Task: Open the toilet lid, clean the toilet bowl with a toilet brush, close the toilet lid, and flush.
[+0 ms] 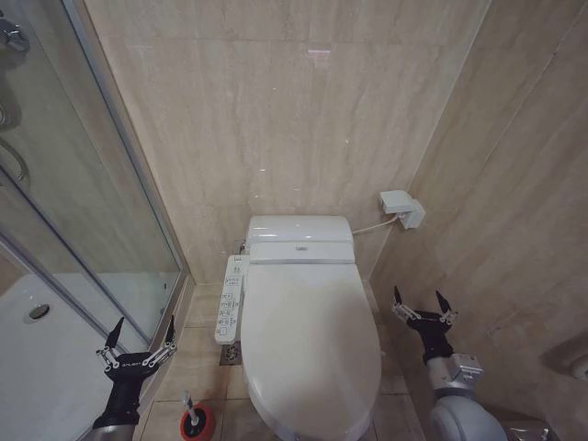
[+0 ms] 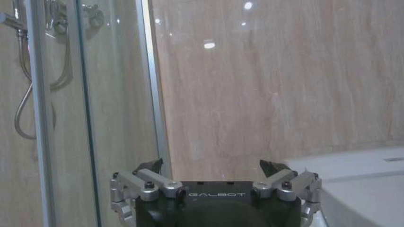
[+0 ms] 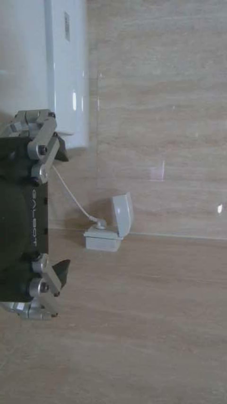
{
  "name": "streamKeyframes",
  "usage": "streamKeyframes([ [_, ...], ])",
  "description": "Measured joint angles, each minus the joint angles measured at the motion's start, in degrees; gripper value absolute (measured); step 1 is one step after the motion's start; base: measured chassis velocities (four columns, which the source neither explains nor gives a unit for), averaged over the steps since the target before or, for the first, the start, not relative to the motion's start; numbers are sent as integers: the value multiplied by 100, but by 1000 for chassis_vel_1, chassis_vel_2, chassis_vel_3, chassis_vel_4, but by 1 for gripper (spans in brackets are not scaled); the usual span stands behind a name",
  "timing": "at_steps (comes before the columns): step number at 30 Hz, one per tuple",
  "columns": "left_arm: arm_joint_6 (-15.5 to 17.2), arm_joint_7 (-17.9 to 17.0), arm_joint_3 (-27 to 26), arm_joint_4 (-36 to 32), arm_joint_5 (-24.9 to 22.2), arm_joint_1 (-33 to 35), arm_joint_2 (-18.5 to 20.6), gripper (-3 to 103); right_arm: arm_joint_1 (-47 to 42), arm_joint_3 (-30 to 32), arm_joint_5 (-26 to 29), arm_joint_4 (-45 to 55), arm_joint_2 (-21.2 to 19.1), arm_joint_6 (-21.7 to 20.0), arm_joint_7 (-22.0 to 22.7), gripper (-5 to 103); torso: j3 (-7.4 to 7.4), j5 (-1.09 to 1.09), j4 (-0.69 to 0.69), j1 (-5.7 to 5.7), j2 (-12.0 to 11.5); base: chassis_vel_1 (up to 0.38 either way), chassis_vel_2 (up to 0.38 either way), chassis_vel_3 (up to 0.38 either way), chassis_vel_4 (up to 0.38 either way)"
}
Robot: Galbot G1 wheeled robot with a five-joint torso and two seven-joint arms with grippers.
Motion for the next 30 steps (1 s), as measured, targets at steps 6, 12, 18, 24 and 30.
streamKeyframes([
  [6, 0, 0, 0, 0, 0, 0, 0, 100, 0, 0, 0, 0, 0, 0, 0, 100, 0, 0, 0, 0, 0, 0, 0, 0, 0],
  [12, 3, 0, 0, 0, 0, -1, 0, 100, 0, 0, 0, 1, -1, 0, 0, 100, 0, 0, 0, 0, 0, 0, 0, 0, 0],
  [18, 306, 35, 29, -2, -85, -120, -68, 100, 0, 0, 0, 1, 0, 0, 0, 100, 0, 1, 0, 0, 0, 0, 0, 0, 0],
  [24, 1160, 150, 108, -37, -343, -455, -260, 100, 0, 0, -1, 1, 0, 0, 0, 100, 0, 1, 0, 0, 0, 0, 0, 0, 0],
  [30, 2110, 276, 196, -78, -634, -827, -471, 100, 0, 0, -1, 1, -1, 0, 0, 100, 0, 1, 0, 0, 0, 0, 0, 0, 0],
])
